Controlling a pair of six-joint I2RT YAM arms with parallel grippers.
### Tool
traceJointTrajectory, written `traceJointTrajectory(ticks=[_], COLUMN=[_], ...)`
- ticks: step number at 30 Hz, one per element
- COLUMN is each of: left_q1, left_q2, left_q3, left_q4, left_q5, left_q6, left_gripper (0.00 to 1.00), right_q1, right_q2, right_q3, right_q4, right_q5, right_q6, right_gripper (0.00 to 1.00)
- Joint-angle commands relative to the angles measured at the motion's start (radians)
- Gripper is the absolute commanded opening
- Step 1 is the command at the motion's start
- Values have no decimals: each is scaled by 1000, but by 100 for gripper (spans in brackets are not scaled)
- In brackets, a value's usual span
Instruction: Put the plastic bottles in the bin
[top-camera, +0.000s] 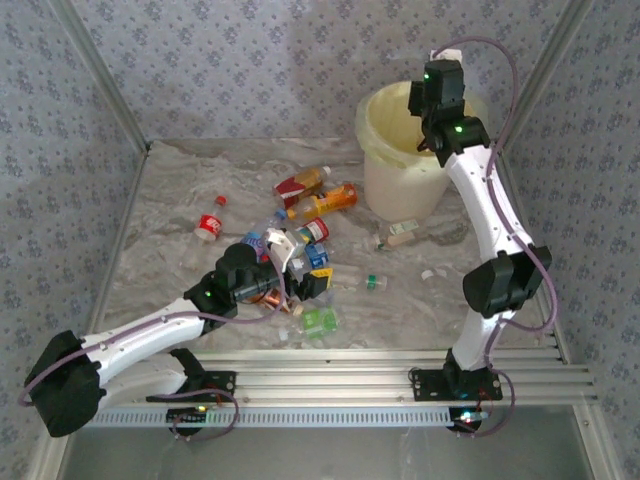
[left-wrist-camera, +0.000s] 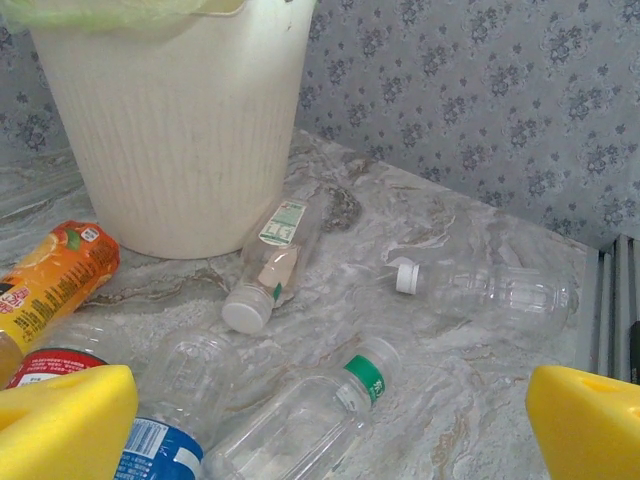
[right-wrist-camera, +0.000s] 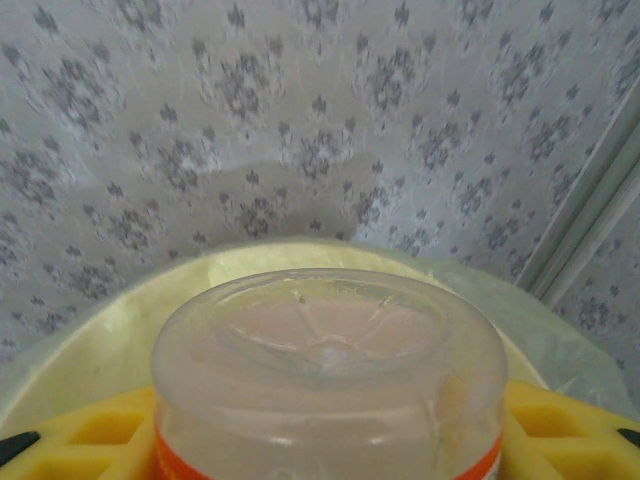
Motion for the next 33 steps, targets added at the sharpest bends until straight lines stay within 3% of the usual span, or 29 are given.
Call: traceJointTrajectory(ticks=[1,14,33], left_q1=[-5,-5,-6], left_q2=[11,53,59], left_q3=[4,17,23], left_q4=[4,7,-1], left_q5=[-8,20,32], left_q6=[-3,2,8], left_gripper=[100,100,100], right_q1=[-24,-78,-89], right_q2=[32,228,389], right_q3=[45,226,347], right_q4=[-72,-322,-475], right_q5=[-89,-287,-370], right_q6=[46,120,178], right_gripper=[53,54,57])
